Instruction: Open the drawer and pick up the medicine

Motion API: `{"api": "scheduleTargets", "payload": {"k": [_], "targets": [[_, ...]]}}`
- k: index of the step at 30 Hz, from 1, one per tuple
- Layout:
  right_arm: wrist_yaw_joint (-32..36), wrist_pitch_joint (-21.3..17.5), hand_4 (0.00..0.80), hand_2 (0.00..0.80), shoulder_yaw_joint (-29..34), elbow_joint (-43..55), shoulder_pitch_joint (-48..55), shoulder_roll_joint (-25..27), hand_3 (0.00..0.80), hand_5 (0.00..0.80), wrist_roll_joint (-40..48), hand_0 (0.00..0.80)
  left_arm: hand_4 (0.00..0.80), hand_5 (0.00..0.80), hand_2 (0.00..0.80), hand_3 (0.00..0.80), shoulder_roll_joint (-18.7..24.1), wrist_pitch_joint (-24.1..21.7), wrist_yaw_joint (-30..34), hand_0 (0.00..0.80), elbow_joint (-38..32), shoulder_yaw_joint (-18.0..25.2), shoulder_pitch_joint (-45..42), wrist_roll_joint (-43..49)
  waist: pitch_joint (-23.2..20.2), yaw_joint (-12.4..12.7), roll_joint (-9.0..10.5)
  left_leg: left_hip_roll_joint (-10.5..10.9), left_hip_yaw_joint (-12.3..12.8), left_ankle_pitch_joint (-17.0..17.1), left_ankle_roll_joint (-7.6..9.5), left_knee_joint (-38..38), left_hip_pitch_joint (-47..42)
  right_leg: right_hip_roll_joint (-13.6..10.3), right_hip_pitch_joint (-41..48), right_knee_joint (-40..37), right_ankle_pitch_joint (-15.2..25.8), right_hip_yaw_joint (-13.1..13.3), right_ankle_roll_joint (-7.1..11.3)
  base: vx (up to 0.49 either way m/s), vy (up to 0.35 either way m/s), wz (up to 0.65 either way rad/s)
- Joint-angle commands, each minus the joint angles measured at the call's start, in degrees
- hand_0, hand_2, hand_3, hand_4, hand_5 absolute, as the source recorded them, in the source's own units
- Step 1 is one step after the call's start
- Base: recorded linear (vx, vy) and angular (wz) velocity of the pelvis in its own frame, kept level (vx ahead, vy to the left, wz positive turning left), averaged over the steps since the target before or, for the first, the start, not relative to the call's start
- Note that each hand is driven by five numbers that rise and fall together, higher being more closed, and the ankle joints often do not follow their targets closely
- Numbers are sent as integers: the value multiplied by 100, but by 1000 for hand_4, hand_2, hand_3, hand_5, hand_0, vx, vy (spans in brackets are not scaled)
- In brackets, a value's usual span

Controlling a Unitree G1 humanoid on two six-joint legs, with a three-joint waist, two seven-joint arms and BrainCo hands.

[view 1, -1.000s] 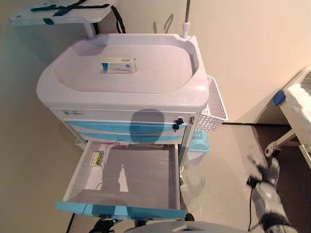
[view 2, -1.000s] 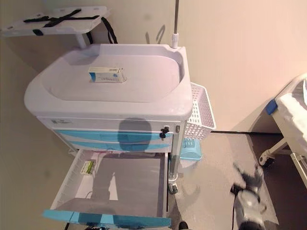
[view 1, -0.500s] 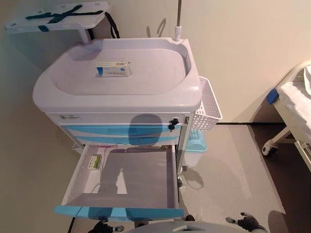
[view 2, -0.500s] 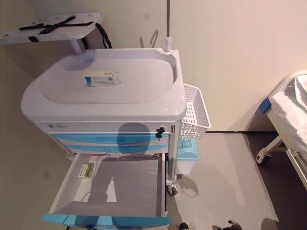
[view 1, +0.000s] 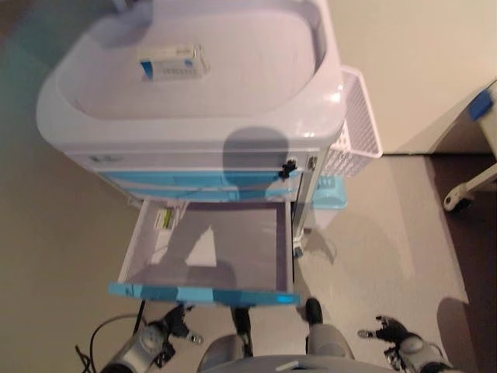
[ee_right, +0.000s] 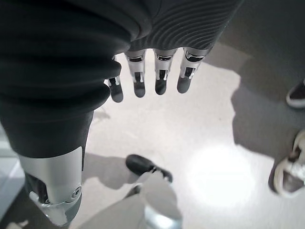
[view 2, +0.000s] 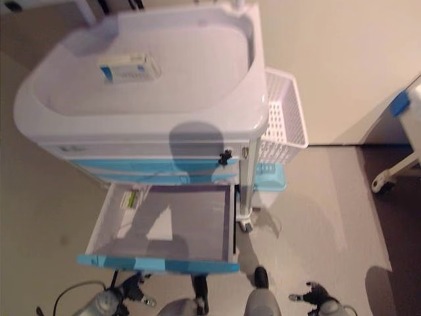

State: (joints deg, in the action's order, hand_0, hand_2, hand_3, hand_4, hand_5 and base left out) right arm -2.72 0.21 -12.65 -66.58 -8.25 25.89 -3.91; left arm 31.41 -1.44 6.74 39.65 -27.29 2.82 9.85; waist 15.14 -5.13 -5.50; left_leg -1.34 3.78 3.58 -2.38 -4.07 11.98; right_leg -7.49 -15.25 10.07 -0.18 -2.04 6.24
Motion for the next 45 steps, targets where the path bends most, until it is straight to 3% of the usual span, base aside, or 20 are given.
{"api": "scheduleTargets", "payload": {"k": [1,5,8,11,18,26,32,33,35,45], "targets": [[-104,-22,0,0,-106,127,-58,126,0,0,77,0,0,0,0,0,369,-124,-257,0,-614,314,672,-377,27,-37,281,421,-78,-931,251,-1397,677,20,-455,842,-363,31,-58,-79,-5,24],[-169,-44,0,0,-96,169,-224,163,0,0,271,0,0,0,0,0,581,-69,-506,0,-507,239,1529,-458,199,-58,309,398,-59,-1151,296,-2071,1315,-9,-1071,1446,-527,105,-106,-99,9,17],[-192,-66,0,0,-140,82,-371,206,0,0,363,0,0,0,0,0,669,-37,-828,0,14,226,2351,-559,291,-111,367,316,62,-1326,339,-2526,1706,10,-1510,1820,-620,245,-124,-35,31,-9],[-206,-87,0,0,-183,100,-394,218,0,0,386,0,0,0,0,0,789,-15,-959,0,228,110,2806,-479,356,-145,394,277,115,-1395,349,-2687,1837,30,-1672,1972,-688,298,-130,-8,26,-9],[-198,-165,0,0,-393,150,-416,276,0,0,395,0,0,0,0,0,1147,23,-1277,0,1470,-153,4396,-726,468,-319,518,159,225,-1595,395,-3106,2199,90,-2058,2262,-785,411,-79,11,20,-16],[-239,-269,0,0,-629,243,-402,171,0,0,476,0,0,0,0,0,1324,-4,-1503,0,2377,-277,5223,-828,459,-438,620,77,298,-1878,384,-3290,2214,187,-2152,2389,-955,522,-29,53,24,-13],[-259,-273,0,0,-626,248,-348,36,0,0,546,0,0,0,0,0,1309,-24,-1536,0,2326,-52,4921,-908,394,-431,655,71,339,-1917,384,-3250,2135,211,-2121,2365,-945,564,-16,-4,4,-1],[-256,-270,0,0,-640,254,-369,32,0,0,534,0,0,0,0,0,1310,-23,-1527,0,2279,-41,4880,-902,368,-429,673,83,378,-1739,410,-3167,2181,200,-2162,2260,-773,571,-34,-60,2,-3],[-254,-260,0,0,-642,210,-378,17,0,0,510,0,0,0,0,0,1247,-35,-1501,0,2206,54,4720,-967,348,-401,668,93,372,-1720,404,-3095,2103,203,-2098,2196,-753,576,-30,-23,0,-5],[-233,-140,0,0,-367,145,-183,-133,0,0,235,0,0,0,0,0,380,-300,-1184,0,1004,1298,2477,-2257,266,-141,610,241,124,-1343,288,-2097,1084,134,-1011,1371,-490,342,-24,20,-32,-6]]}}
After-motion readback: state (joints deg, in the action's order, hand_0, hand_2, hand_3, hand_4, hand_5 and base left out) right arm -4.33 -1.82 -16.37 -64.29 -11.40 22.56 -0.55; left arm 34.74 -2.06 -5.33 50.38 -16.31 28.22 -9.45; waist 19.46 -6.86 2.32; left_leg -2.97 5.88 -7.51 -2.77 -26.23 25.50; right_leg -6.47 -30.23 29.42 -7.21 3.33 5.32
